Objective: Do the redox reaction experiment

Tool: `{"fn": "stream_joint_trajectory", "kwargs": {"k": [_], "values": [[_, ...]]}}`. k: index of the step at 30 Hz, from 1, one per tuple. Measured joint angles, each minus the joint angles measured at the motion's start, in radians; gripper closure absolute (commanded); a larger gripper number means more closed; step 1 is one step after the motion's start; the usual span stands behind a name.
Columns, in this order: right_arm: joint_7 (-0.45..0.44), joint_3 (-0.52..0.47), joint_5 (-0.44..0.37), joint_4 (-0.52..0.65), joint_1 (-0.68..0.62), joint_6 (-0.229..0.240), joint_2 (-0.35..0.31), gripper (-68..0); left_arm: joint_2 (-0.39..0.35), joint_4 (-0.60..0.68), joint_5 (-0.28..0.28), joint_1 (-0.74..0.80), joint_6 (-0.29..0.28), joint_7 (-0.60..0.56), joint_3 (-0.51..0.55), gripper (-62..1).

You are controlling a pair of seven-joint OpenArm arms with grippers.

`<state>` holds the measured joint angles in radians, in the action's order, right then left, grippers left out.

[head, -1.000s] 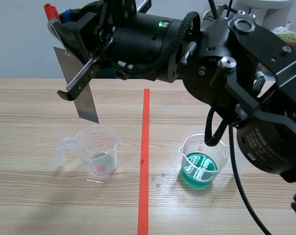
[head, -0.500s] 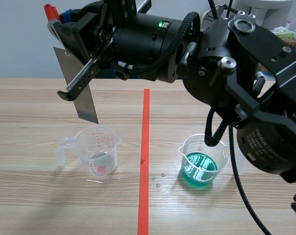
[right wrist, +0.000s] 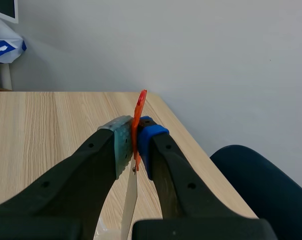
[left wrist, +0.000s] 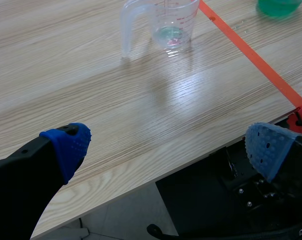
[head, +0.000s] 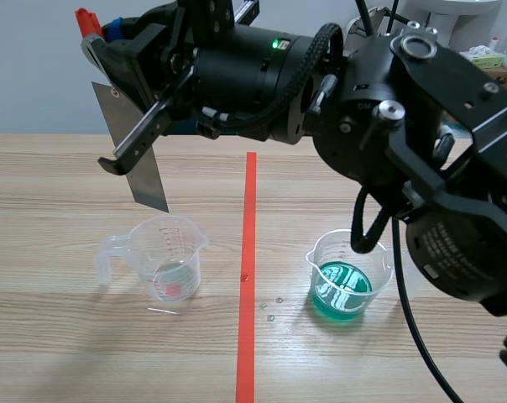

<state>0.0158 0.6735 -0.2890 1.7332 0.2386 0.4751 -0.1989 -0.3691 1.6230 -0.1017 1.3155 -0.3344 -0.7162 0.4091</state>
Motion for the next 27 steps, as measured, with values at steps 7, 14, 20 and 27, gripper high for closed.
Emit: {"fn": "stream_joint_trajectory", "kwargs": {"k": [7,14,20,27], "values": [[-0.031,-0.029,0.0,0.068,-0.046,0.001,-0.092,-2.0,0.0,0.0,0.0,0.0,0.0,0.0,0.0,-62.3],[-0.049,-0.13,-0.027,0.159,-0.146,-0.001,-0.193,-2.0,0.0,0.0,0.0,0.0,0.0,0.0,0.0,-62.3],[-0.102,-0.205,-0.053,0.214,-0.239,-0.003,-0.292,-2.0,0.0,0.0,0.0,0.0,0.0,0.0,0.0,-62.3],[-0.203,-0.331,-0.053,0.259,-0.381,-0.002,-0.407,-2.0,0.0,0.0,0.0,0.0,0.0,0.0,0.0,-62.3]]}}
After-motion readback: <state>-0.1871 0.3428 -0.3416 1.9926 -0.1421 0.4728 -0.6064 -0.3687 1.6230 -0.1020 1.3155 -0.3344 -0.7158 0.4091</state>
